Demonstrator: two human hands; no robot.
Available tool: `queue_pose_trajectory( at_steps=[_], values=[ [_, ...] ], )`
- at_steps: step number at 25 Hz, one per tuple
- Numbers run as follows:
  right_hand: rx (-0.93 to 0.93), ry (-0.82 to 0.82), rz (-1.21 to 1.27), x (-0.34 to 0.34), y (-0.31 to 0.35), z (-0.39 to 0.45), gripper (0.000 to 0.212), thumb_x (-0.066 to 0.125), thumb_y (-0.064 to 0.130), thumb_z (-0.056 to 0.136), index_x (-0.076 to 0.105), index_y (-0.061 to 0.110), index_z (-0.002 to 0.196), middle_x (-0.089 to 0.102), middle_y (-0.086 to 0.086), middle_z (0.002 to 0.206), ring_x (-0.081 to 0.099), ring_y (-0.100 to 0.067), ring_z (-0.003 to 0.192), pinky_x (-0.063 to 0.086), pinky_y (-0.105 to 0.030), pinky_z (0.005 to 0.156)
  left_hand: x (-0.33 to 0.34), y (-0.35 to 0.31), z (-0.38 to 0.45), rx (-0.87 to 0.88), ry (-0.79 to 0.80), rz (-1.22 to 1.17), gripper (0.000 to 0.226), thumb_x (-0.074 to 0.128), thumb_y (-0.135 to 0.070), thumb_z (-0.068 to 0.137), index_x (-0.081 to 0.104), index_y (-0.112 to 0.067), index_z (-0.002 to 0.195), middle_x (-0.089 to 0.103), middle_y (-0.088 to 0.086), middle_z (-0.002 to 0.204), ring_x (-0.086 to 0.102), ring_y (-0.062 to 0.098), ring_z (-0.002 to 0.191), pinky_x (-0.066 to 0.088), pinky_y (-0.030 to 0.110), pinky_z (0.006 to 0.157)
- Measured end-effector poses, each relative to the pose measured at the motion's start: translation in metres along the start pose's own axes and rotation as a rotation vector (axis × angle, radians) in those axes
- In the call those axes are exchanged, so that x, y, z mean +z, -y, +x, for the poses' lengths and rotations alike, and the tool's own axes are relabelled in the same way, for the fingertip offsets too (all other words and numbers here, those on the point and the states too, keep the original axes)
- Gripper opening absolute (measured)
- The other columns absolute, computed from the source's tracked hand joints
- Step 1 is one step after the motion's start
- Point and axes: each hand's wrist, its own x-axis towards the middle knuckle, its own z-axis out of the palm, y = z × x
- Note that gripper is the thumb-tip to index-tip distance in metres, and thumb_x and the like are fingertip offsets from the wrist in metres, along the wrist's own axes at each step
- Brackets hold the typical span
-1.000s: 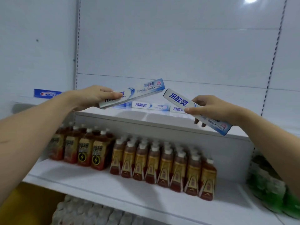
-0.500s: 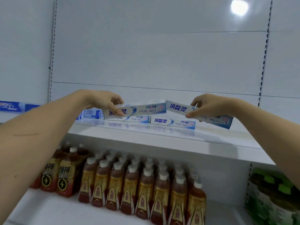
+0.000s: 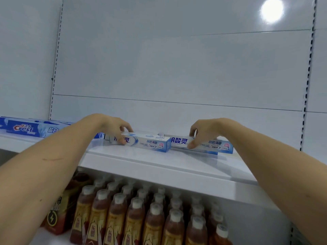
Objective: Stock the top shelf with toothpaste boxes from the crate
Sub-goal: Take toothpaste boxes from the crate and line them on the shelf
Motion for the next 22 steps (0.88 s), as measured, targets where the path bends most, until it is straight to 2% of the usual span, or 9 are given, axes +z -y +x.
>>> queue_pose_trajectory(
  at_steps=[3, 6, 11, 16, 20, 22],
  values=[
    [-0.011, -0.017, 0.094, 0.011, 0.000, 0.010, 0.049, 0.073, 0.052, 0.078, 0.061, 0.021, 0.114, 0.061, 0.002, 0.105, 0.063, -0.022, 0.088, 0.058, -0.038, 0.082, -0.005, -0.005, 0.000, -0.009, 0.005, -0.028, 0.057, 0.077, -0.027, 0.082, 0.052, -0.040, 0.131, 0.044, 0.000, 0.140, 0.044, 0.022, 0.129, 0.039, 0.034, 0.100],
    [-0.065, -0.079, 0.160, 0.010, -0.001, 0.014, 0.040, 0.070, 0.045, 0.083, 0.061, 0.021, 0.113, 0.062, -0.001, 0.110, 0.064, -0.021, 0.090, 0.059, -0.034, 0.072, -0.011, -0.010, -0.005, 0.002, -0.015, -0.096, 0.068, 0.081, -0.035, 0.076, 0.049, -0.041, 0.135, 0.044, -0.002, 0.143, 0.043, 0.021, 0.132, 0.037, 0.036, 0.105],
    [-0.079, -0.269, 0.168, -0.005, 0.003, 0.006, 0.026, 0.061, 0.043, 0.088, 0.064, 0.024, 0.105, 0.063, 0.001, 0.109, 0.063, -0.024, 0.097, 0.054, -0.041, 0.088, -0.017, -0.018, -0.020, 0.038, -0.042, -0.185, 0.079, 0.078, -0.054, 0.072, 0.043, -0.040, 0.142, 0.041, -0.003, 0.149, 0.037, 0.023, 0.138, 0.031, 0.041, 0.112],
    [-0.082, -0.303, 0.202, -0.008, 0.018, -0.017, 0.024, 0.060, 0.038, 0.091, 0.064, 0.021, 0.108, 0.061, 0.001, 0.110, 0.057, -0.021, 0.097, 0.048, -0.035, 0.087, -0.014, -0.024, -0.045, 0.078, -0.127, -0.255, 0.070, 0.063, -0.062, 0.082, 0.041, -0.038, 0.143, 0.040, -0.001, 0.152, 0.043, 0.022, 0.134, 0.031, 0.040, 0.114],
    [-0.070, -0.350, 0.291, -0.005, 0.046, -0.041, 0.024, 0.059, 0.036, 0.090, 0.063, 0.022, 0.109, 0.061, -0.001, 0.118, 0.056, -0.022, 0.102, 0.048, -0.038, 0.092, -0.005, -0.020, -0.077, 0.107, -0.207, -0.397, 0.062, 0.053, -0.062, 0.089, 0.042, -0.035, 0.143, 0.041, 0.000, 0.152, 0.045, 0.022, 0.132, 0.032, 0.038, 0.111],
    [-0.085, -0.383, 0.379, -0.001, 0.067, -0.057, 0.029, 0.059, 0.034, 0.091, 0.062, 0.019, 0.115, 0.061, -0.001, 0.121, 0.055, -0.020, 0.103, 0.046, -0.035, 0.092, 0.000, -0.016, -0.096, 0.124, -0.254, -0.508, 0.060, 0.048, -0.060, 0.092, 0.042, -0.031, 0.144, 0.041, -0.001, 0.152, 0.043, 0.022, 0.134, 0.032, 0.035, 0.107]
  ],
)
